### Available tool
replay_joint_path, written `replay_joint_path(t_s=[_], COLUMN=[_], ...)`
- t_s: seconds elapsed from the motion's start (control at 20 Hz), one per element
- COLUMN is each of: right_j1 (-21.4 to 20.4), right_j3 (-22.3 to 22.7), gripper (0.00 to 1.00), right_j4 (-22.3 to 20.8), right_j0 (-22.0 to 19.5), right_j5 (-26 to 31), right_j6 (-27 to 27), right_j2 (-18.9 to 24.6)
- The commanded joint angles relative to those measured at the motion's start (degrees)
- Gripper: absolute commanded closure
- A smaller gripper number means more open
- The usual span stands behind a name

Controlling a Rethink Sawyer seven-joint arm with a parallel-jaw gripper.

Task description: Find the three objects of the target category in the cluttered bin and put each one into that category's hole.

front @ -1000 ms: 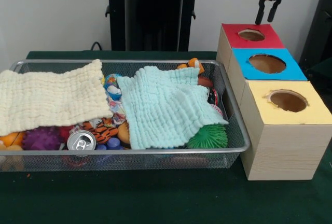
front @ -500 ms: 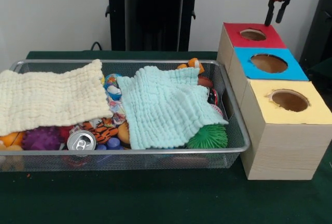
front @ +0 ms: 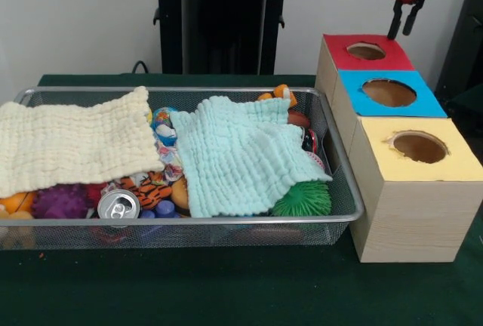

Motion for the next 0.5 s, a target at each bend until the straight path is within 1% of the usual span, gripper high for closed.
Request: replay_joint_path(t_s=[0.05, 0.3, 0.5], right_j1=[5.7, 4.9, 5.0], right_j3=[-7.6, -7.5, -8.0], gripper=[0.00, 0.00, 0.00], right_j4=[-4.3, -4.0, -4.5], right_j0=[-2.6, -1.0, -1.2], right_j5=[-1.8, -0.7, -0.3], right_j6=[1.9, 3.5, 3.1], right_j2=[4.9, 5.1, 5.3])
